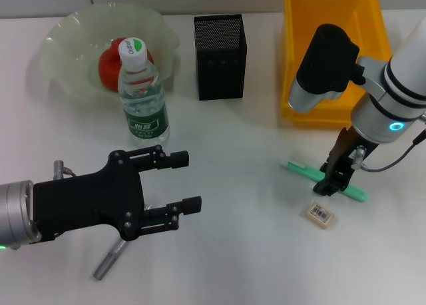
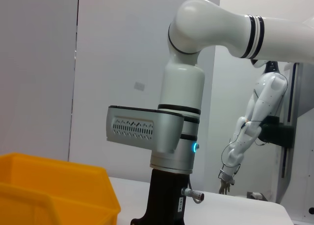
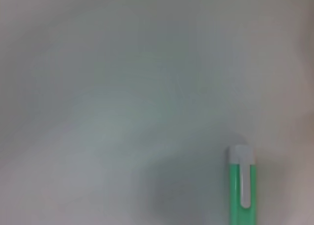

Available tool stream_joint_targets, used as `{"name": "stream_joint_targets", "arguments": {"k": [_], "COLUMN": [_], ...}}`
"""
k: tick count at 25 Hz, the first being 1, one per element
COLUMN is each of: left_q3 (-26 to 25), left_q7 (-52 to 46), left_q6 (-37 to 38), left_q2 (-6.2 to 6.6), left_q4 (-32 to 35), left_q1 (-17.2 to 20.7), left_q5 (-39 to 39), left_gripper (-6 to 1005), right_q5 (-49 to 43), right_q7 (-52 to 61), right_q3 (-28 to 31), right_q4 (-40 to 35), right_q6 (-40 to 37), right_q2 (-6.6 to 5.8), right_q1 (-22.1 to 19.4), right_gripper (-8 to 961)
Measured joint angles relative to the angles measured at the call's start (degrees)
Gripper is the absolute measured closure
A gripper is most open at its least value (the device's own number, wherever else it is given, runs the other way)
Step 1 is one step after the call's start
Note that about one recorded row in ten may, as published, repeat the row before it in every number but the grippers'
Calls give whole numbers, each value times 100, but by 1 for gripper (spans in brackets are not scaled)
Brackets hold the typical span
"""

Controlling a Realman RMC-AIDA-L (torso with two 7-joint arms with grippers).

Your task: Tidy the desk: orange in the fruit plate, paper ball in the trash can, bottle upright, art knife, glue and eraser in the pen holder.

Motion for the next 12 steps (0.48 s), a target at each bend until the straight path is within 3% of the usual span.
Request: {"name": "stream_joint_targets", "arguments": {"k": [8,12], "left_q3": [-1,0], "left_q7": [0,0], "left_q6": [-5,-42], "left_q2": [0,0], "left_q4": [0,0], "left_q1": [-2,-2], "left_q5": [0,0], "left_gripper": [317,318], "right_q5": [-8,-9], "right_q7": [0,0], "right_q3": [-16,-40], "right_q4": [2,4], "right_q6": [0,9], "right_q2": [0,0], "right_q1": [5,5], "right_gripper": [581,653]}}
